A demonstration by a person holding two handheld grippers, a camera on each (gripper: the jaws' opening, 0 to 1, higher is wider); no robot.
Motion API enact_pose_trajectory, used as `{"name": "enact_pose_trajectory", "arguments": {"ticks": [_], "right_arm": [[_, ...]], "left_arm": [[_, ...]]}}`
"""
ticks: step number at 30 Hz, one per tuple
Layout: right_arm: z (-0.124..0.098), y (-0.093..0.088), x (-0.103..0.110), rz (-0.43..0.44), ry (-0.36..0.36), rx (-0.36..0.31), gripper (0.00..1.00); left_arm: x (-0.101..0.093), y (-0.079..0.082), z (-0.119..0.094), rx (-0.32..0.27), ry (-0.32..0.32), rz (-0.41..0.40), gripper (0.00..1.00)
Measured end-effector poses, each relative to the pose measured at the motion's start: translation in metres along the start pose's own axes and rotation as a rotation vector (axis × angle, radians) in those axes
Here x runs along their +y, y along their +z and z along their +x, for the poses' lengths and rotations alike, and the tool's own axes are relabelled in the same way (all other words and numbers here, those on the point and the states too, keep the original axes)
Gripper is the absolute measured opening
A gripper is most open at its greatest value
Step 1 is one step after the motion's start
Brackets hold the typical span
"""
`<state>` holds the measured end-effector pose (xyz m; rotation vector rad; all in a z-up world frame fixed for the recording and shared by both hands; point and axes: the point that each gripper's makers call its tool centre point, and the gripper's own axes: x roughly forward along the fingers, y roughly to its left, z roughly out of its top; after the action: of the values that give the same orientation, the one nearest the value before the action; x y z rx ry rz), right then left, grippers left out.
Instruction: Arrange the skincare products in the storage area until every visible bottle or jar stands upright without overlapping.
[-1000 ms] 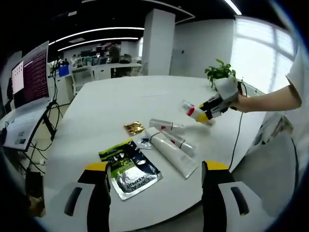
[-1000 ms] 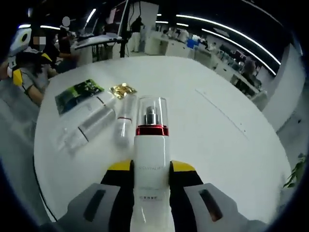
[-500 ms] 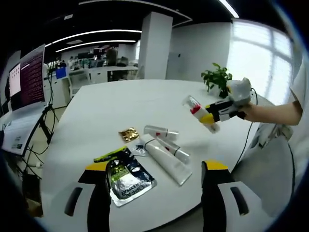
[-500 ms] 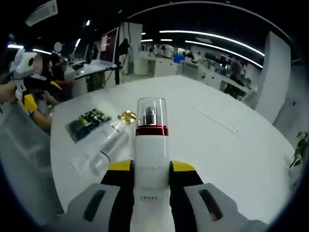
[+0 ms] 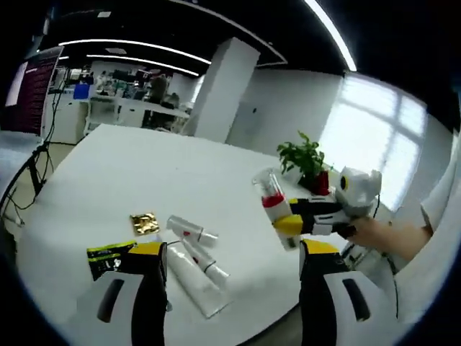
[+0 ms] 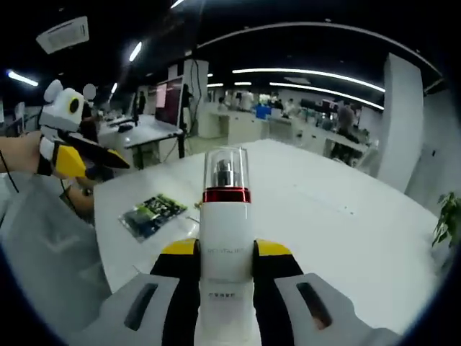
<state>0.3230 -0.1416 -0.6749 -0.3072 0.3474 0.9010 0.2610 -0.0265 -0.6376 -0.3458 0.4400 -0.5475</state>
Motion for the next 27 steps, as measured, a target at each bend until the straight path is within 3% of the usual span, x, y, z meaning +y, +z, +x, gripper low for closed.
{"name": "enact_pose_trajectory", "arguments": {"ticks": [5, 8, 13, 16, 19, 22, 27], "right_arm": [[-0.007, 0.015, 0.021, -0.035, 0.022, -0.028, 0.26], [-0.009, 0.024, 0.027, -0.017, 0.026, -0.059, 0.26], [-0.011, 0.031, 0.034, 0.004, 0.017, -0.072, 0.26], [-0.015, 0.037, 0.043, -0.006, 0.026, -0.077, 0.26], [-0.012, 0.042, 0.049, -0.018, 0.033, -0.091, 0.26], [-0.010, 0.044, 0.051, -0.009, 0.030, -0.108, 0.26], [-0.010, 0.044, 0.051, 0.009, 0.012, -0.116, 0.26]], "left_arm": [[-0.028, 0.003, 0.024, 0.019, -0.085, 0.014, 0.66], [-0.047, 0.008, 0.033, 0.003, -0.137, -0.025, 0.66], [-0.065, 0.024, 0.040, -0.033, -0.149, -0.065, 0.66], [-0.069, 0.030, 0.043, -0.063, -0.157, -0.084, 0.66], [-0.071, 0.023, 0.050, -0.023, -0.171, -0.092, 0.66], [-0.080, 0.024, 0.048, -0.030, -0.174, -0.072, 0.66], [-0.070, 0.018, 0.048, -0.017, -0.179, -0.111, 0.64]]}}
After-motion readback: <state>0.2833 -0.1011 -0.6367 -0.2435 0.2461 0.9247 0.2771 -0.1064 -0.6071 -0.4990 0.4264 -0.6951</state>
